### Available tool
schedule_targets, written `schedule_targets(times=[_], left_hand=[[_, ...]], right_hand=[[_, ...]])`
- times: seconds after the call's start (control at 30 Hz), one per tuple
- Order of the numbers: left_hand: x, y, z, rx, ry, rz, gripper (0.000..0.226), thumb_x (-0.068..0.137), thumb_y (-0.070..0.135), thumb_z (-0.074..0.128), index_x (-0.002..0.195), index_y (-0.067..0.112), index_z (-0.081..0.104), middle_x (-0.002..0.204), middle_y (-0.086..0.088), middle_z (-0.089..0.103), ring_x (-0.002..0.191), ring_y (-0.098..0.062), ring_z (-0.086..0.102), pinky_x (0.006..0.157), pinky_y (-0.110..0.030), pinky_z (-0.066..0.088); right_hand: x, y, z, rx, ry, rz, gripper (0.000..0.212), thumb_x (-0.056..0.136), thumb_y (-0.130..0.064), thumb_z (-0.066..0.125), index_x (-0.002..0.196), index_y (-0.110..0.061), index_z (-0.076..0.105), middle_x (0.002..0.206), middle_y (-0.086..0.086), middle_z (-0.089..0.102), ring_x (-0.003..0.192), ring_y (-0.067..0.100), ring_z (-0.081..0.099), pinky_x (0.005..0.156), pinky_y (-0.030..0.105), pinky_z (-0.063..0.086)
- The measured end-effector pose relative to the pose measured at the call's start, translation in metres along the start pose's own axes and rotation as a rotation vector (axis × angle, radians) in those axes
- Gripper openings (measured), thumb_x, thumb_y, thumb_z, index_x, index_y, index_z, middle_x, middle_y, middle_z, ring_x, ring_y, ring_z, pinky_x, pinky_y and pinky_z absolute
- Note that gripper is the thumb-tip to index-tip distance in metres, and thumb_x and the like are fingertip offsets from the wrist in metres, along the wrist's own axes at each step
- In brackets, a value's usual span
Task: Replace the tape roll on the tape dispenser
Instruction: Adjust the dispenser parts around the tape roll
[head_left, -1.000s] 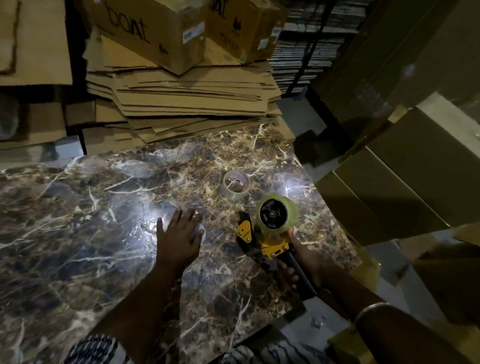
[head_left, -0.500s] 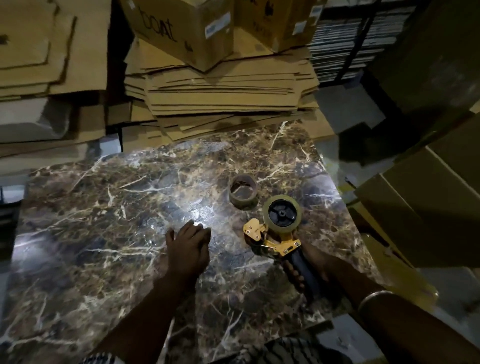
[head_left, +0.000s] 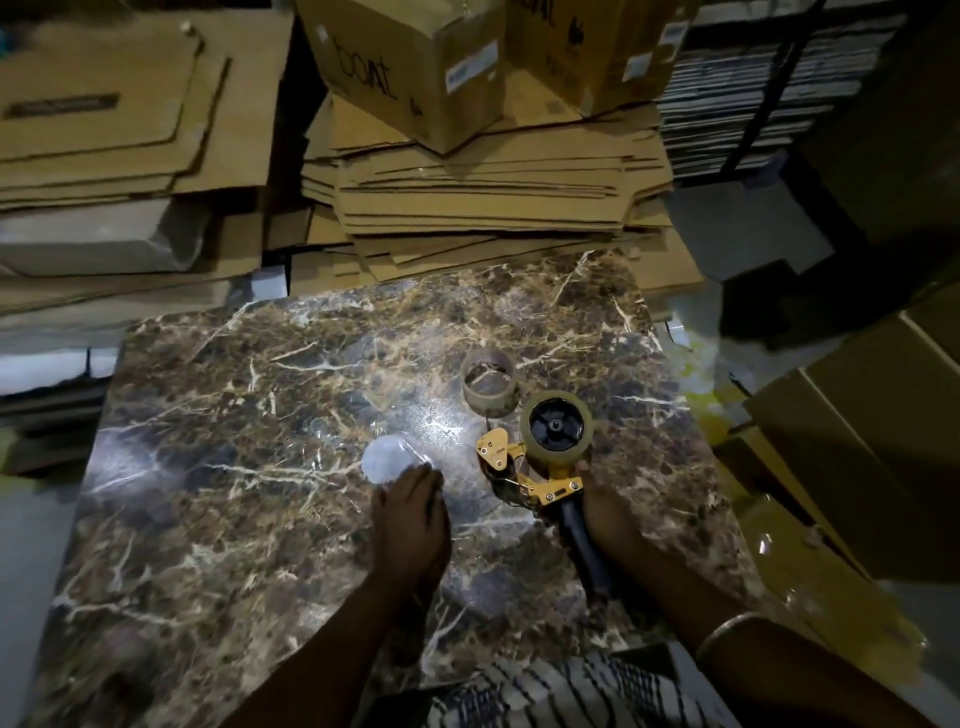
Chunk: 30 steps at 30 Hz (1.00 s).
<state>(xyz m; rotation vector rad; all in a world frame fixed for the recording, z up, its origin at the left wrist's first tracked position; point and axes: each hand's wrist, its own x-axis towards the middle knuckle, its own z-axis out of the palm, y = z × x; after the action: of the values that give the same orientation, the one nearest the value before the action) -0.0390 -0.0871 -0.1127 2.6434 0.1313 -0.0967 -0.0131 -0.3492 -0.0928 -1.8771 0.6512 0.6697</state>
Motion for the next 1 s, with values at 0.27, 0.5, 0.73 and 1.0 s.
schedule_targets(times=[0.27, 0.5, 0.73, 1.0], left_hand=[[-0.015, 0.067, -0.003, -0.347, -0.063, -0.021, 0.041, 0.077, 0.056, 0.072, 0.102, 0.025, 0.066, 0.088, 0.017, 0.06, 0.077, 0.012, 0.058, 0.067, -0.002, 0.04], [-0.004, 0.079, 0.007, -0.198, -0.04, -0.137, 0.054, 0.062, 0.078, 0.064, 0.08, 0.029, 0.049, 0.075, 0.011, 0.056, 0.069, -0.009, 0.057, 0.061, -0.03, 0.046], [-0.004, 0.075, 0.008, -0.151, -0.05, -0.11, 0.024, 0.086, 0.047, 0.062, 0.098, 0.027, 0.064, 0.089, 0.007, 0.072, 0.082, -0.017, 0.068, 0.067, -0.032, 0.052], [-0.01, 0.077, 0.004, -0.188, -0.128, -0.134, 0.045, 0.068, 0.062, 0.067, 0.105, 0.037, 0.06, 0.098, 0.015, 0.072, 0.089, -0.01, 0.068, 0.078, -0.034, 0.057]], right_hand=[[-0.01, 0.006, 0.002, -0.454, 0.43, -0.648, 0.046, 0.095, -0.056, 0.036, 0.091, -0.014, 0.054, 0.09, 0.004, 0.052, 0.083, 0.02, 0.047, 0.065, 0.034, 0.036], [-0.003, -0.001, 0.009, -0.457, 0.333, -0.808, 0.041, 0.096, -0.05, 0.041, 0.092, -0.013, 0.059, 0.095, 0.005, 0.056, 0.09, 0.023, 0.053, 0.07, 0.036, 0.042], [-0.004, 0.002, 0.01, -0.485, 0.283, -0.81, 0.042, 0.098, -0.05, 0.037, 0.1, -0.016, 0.061, 0.099, 0.005, 0.057, 0.094, 0.025, 0.055, 0.076, 0.044, 0.048], [-0.012, 0.009, 0.007, -0.602, 0.394, -0.873, 0.031, 0.087, -0.042, 0.057, 0.105, -0.017, 0.058, 0.101, 0.009, 0.053, 0.091, 0.028, 0.05, 0.069, 0.037, 0.04]])
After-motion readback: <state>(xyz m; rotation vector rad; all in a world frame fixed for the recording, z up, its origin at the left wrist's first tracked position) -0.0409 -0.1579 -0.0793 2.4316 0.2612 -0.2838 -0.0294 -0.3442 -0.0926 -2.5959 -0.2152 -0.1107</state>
